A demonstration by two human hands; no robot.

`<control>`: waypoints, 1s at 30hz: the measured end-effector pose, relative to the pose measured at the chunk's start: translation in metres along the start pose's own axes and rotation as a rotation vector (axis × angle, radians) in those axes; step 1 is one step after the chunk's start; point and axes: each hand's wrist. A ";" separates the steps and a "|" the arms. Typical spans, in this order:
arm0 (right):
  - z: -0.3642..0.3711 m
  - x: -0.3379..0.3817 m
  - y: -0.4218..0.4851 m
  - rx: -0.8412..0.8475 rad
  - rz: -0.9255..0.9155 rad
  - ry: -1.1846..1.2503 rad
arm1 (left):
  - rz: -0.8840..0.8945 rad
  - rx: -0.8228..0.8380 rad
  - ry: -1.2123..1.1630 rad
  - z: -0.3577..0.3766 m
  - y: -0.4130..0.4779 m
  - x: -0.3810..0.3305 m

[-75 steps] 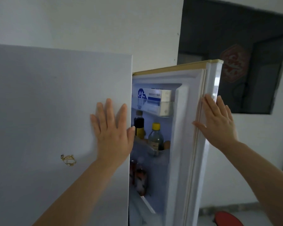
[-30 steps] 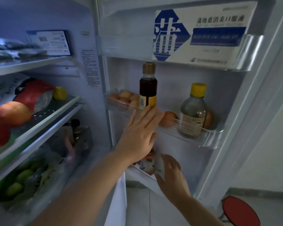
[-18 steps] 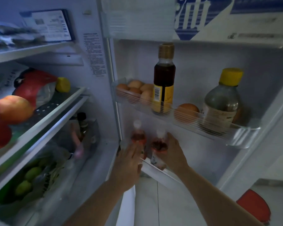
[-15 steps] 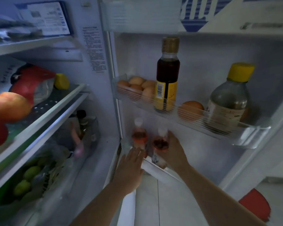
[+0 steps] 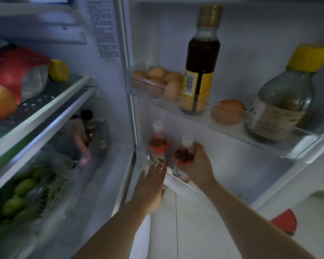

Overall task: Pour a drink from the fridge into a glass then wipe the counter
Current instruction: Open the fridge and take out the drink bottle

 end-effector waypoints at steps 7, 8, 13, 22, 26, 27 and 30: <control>-0.015 0.021 -0.024 0.019 -0.038 0.011 | 0.012 -0.001 -0.017 -0.004 0.000 0.000; -0.018 0.026 -0.027 0.012 -0.049 0.020 | 0.011 0.008 -0.012 -0.006 -0.001 0.000; -0.035 0.050 -0.050 -0.051 -0.117 0.046 | 0.009 0.005 0.050 -0.016 -0.011 -0.004; -0.059 0.060 -0.099 0.081 -0.133 0.016 | -0.045 -0.165 0.125 -0.049 -0.060 -0.017; -0.071 0.055 -0.121 0.184 -0.173 0.024 | -0.122 -0.175 0.192 -0.051 -0.100 -0.031; -0.075 0.053 -0.127 0.212 -0.185 0.033 | -0.182 -0.192 0.182 -0.053 -0.113 -0.038; -0.088 0.045 -0.147 0.294 -0.238 0.036 | -0.313 -0.202 0.118 -0.058 -0.153 -0.065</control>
Point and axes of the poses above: each hand's wrist, its own y-axis towards the middle knuckle, its own z-axis out of the palm, x = y × z, and after that the axes turned 4 degrees about -x, right-handed
